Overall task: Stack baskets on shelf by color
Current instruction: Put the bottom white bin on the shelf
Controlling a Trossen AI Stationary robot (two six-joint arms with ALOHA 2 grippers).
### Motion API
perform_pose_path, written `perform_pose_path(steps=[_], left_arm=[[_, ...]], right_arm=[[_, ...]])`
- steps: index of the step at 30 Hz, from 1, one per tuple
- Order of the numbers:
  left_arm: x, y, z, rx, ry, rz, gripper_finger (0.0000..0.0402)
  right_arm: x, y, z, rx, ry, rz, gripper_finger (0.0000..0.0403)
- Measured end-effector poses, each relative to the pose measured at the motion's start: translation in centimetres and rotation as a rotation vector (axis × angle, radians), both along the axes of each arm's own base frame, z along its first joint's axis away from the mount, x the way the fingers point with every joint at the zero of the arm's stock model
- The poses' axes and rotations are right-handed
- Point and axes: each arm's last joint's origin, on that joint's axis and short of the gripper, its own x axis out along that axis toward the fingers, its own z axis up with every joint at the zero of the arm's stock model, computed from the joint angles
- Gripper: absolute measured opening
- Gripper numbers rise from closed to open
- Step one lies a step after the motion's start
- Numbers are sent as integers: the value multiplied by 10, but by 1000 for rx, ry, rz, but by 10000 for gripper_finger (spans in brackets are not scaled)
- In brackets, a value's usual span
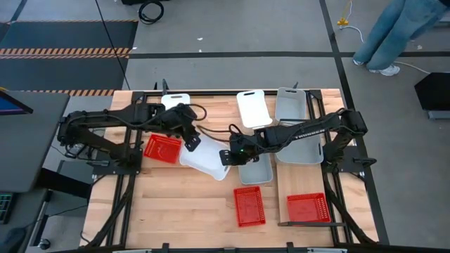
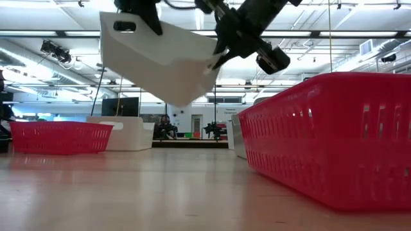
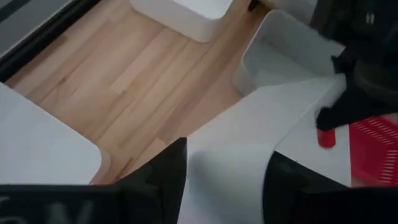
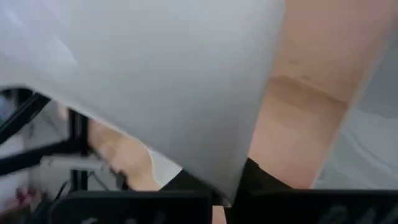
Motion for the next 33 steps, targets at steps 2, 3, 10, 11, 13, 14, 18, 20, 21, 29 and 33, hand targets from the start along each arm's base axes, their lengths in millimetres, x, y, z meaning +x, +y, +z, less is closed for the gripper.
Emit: perform_pose_path(steps=[2,3,10,11,13,14,18,20,21,29,33], left_arm=[[-1,0,9,1,-15,0,169],[-2,0,13,3,-20,1,169],[-11,0,42,29,-32,-12,161],[-13,-1,45,37,-29,-21,162],[-15,-1,53,55,-34,-41,164],[-17,-1,57,62,-44,-48,164],[-28,-1,78,127,-83,-55,161],[-32,-2,87,139,-114,-68,158],[-33,-2,91,142,-129,-72,157],[-48,-2,103,178,-163,-43,157],[-49,-3,101,175,-150,-48,155]], right_arm=[[-2,1,4,0,-13,42,25],[-3,1,6,2,-20,58,25],[-17,-4,31,-18,-85,108,7],[-21,-5,36,-24,-85,116,6],[-32,-6,42,-40,-50,131,8],[-38,-7,44,-45,-22,135,9],[-67,-8,47,-31,136,196,10],[-80,-8,56,-13,153,206,9],[-86,-9,61,-11,149,203,8],[-140,-5,100,87,112,127,8],[-172,-1,108,183,214,89,8]])
